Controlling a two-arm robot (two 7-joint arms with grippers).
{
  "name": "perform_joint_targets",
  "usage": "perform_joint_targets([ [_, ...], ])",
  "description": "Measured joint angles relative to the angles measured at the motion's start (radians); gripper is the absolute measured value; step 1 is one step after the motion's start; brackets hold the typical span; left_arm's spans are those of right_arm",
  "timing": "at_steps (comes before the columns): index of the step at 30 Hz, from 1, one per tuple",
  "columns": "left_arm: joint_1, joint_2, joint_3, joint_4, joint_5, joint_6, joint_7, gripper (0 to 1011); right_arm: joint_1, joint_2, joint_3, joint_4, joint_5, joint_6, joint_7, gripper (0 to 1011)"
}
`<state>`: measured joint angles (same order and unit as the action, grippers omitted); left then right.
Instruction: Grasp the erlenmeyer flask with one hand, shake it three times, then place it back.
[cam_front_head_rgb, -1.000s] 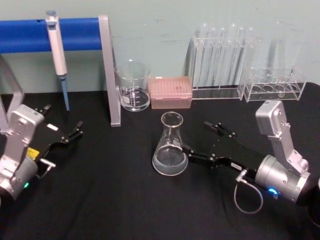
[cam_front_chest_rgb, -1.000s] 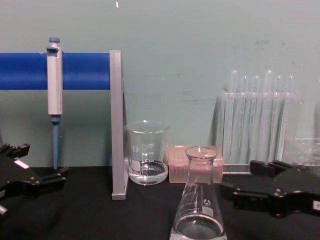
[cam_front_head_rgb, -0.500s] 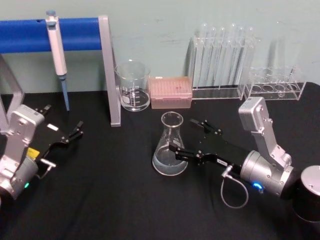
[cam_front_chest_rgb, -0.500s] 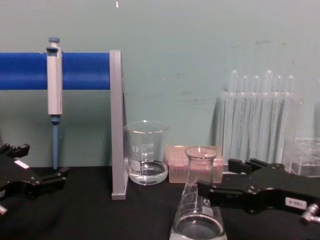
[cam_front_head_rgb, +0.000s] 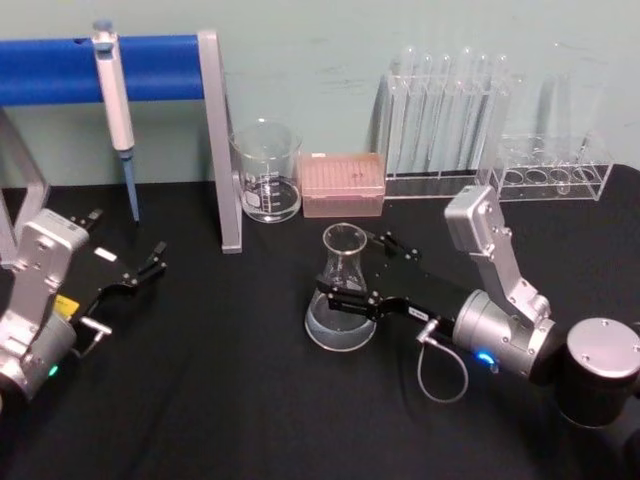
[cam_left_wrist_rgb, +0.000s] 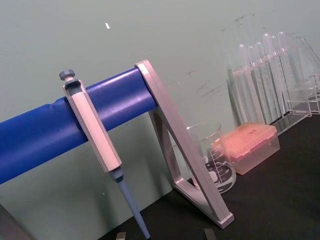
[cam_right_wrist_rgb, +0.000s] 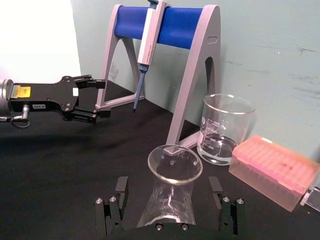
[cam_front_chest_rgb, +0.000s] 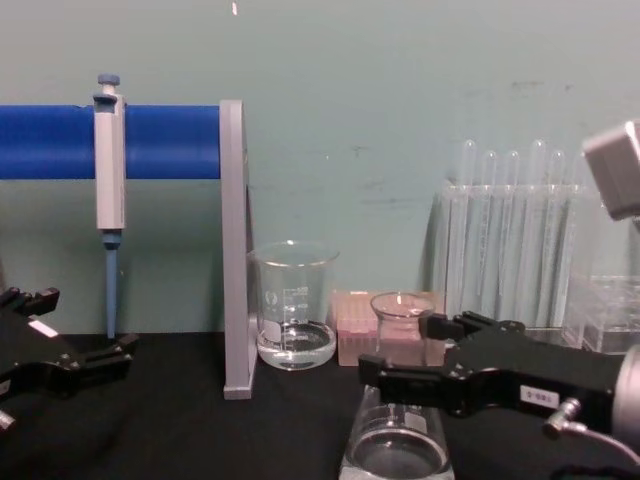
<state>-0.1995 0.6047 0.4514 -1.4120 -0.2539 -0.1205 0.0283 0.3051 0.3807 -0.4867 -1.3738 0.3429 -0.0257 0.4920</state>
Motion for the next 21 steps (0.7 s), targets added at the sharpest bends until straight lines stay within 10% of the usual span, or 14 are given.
perform_joint_targets([
  [21, 0.000, 0.000, 0.000, 0.000, 0.000, 0.000, 0.000, 1001, 0.059, -0.057, -0.001, 0.091, -0.034, -0.015, 0.015, 1000],
])
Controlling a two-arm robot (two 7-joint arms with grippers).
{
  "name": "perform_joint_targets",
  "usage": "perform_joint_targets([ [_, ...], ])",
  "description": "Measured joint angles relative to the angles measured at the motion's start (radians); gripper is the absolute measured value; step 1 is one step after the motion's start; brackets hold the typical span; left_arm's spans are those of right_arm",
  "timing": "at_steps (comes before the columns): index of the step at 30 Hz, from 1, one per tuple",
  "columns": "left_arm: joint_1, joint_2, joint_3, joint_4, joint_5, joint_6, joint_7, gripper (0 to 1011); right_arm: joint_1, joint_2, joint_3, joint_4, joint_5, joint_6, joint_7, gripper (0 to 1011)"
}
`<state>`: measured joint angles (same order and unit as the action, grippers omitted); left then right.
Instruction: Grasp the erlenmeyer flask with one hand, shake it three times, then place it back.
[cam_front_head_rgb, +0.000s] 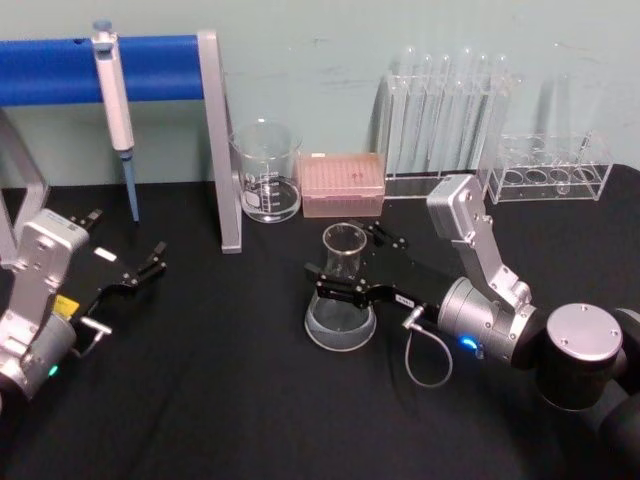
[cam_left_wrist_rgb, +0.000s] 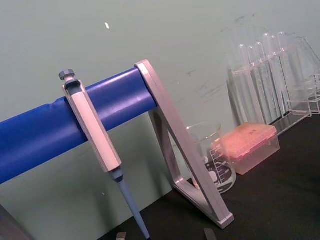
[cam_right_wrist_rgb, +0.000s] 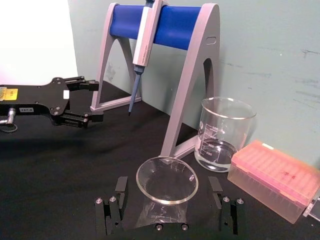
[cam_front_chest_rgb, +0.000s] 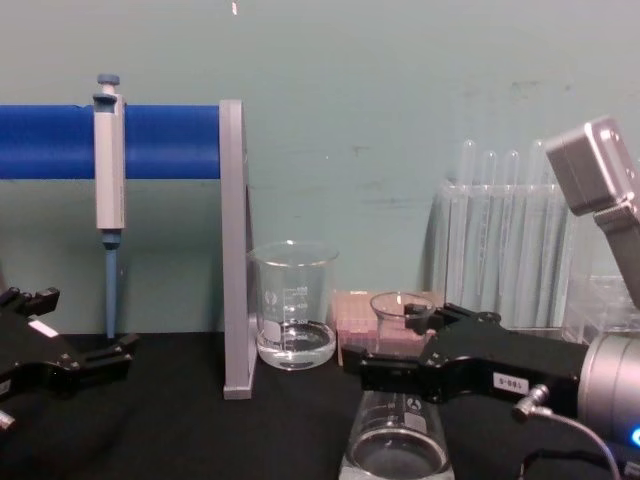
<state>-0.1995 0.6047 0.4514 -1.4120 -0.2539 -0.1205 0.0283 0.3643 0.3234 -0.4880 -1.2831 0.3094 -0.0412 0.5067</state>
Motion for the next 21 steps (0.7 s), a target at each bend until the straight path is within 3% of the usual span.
perform_joint_targets([
  [14, 0.000, 0.000, 0.000, 0.000, 0.000, 0.000, 0.000, 1001, 0.001, -0.001, 0.000, 0.000, -0.001, 0.000, 0.000, 1000],
  [21, 0.000, 0.000, 0.000, 0.000, 0.000, 0.000, 0.000, 1001, 0.001, -0.001, 0.000, 0.001, 0.000, 0.000, -0.001, 870],
])
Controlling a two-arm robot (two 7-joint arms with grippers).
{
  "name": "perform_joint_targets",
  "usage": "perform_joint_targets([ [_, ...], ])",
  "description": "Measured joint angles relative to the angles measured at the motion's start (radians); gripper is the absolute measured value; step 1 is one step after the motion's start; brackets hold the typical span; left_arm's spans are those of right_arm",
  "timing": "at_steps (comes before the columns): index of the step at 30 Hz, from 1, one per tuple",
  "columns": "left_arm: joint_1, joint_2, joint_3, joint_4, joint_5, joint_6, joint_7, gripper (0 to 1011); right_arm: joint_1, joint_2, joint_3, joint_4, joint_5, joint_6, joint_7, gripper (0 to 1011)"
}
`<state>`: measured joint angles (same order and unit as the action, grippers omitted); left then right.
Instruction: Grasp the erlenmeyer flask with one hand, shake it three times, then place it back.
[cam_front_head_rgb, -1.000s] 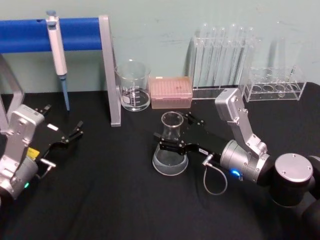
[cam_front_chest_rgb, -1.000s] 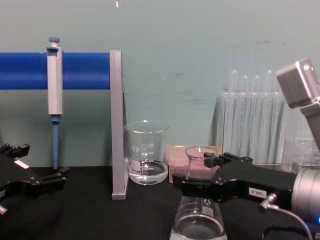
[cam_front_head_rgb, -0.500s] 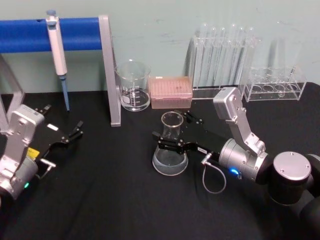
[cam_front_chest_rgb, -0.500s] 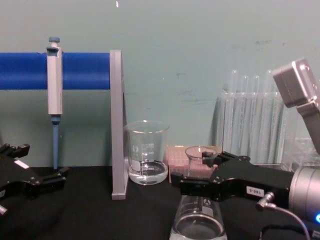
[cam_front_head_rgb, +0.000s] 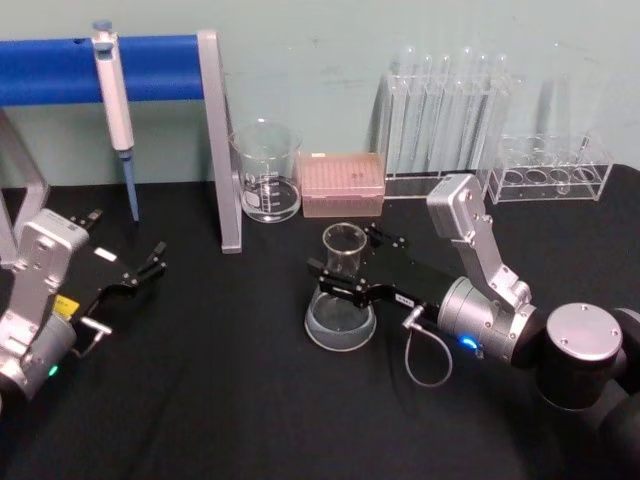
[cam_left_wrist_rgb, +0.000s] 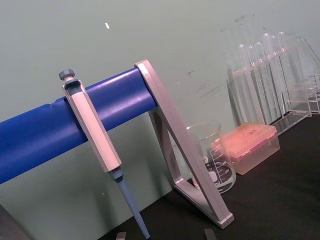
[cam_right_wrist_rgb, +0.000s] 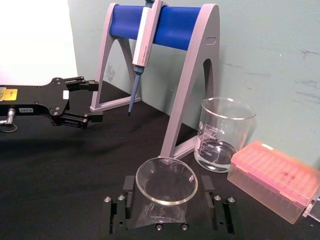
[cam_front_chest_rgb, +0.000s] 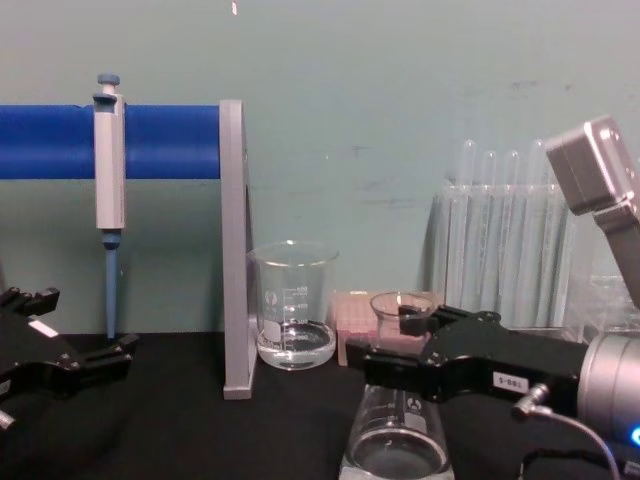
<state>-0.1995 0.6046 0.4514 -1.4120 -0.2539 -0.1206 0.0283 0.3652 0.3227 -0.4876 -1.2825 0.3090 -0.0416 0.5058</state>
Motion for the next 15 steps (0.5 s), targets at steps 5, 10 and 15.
perform_joint_targets([
  [5, 0.000, 0.000, 0.000, 0.000, 0.000, 0.000, 0.000, 1001, 0.000, 0.000, 0.000, 0.000, 0.000, 0.000, 0.000, 712],
  [10, 0.000, 0.000, 0.000, 0.000, 0.000, 0.000, 0.000, 1001, 0.000, 0.000, 0.000, 0.000, 0.001, 0.001, 0.000, 534],
  [15, 0.000, 0.000, 0.000, 0.000, 0.000, 0.000, 0.000, 1001, 0.000, 0.000, 0.000, 0.000, 0.001, 0.001, -0.001, 450],
])
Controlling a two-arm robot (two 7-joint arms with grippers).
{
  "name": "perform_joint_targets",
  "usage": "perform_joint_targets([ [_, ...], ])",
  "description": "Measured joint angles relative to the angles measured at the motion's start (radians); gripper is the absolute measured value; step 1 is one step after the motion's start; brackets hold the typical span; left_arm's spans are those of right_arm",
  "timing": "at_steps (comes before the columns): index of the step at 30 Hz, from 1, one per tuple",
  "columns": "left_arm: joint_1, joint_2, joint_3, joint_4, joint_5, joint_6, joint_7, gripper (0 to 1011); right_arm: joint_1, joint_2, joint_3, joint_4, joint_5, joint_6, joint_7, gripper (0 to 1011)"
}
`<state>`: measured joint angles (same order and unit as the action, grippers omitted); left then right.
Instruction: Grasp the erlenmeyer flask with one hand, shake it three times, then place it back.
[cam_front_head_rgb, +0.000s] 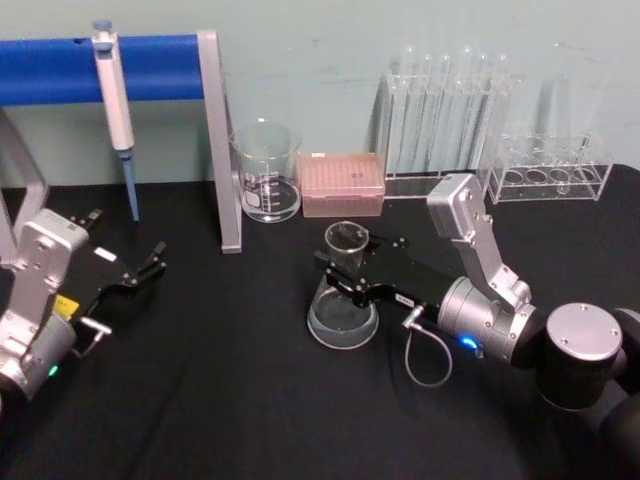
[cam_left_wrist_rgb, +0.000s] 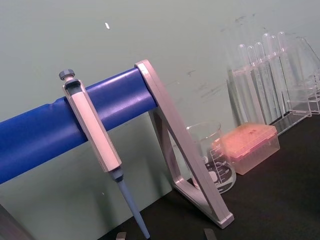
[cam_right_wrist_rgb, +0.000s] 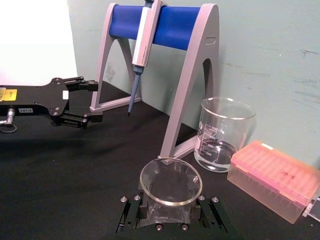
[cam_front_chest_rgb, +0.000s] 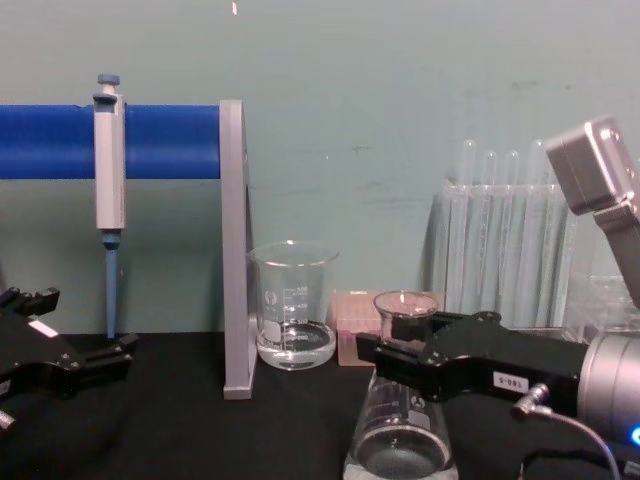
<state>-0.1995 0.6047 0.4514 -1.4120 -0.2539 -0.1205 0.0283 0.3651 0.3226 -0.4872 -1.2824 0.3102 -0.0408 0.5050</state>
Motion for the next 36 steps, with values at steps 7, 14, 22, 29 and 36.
perform_joint_targets([
  [7, 0.000, 0.000, 0.000, 0.000, 0.000, 0.000, 0.000, 1001, -0.004, 0.000, 0.005, -0.003, 0.003, -0.001, 0.000, 450],
  [14, 0.000, 0.000, 0.000, 0.000, 0.000, 0.000, 0.000, 1001, -0.008, -0.002, 0.024, -0.038, 0.012, 0.010, -0.018, 450],
  [22, 0.000, 0.000, 0.000, 0.000, 0.000, 0.000, 0.000, 1001, -0.004, 0.001, 0.048, -0.123, 0.017, 0.065, -0.059, 450],
  [29, 0.000, 0.000, 0.000, 0.000, 0.000, 0.000, 0.000, 1001, 0.002, 0.003, 0.065, -0.194, 0.024, 0.099, -0.085, 450],
  [36, 0.000, 0.000, 0.000, 0.000, 0.000, 0.000, 0.000, 1001, 0.009, 0.011, 0.072, -0.259, 0.027, 0.127, -0.100, 450],
])
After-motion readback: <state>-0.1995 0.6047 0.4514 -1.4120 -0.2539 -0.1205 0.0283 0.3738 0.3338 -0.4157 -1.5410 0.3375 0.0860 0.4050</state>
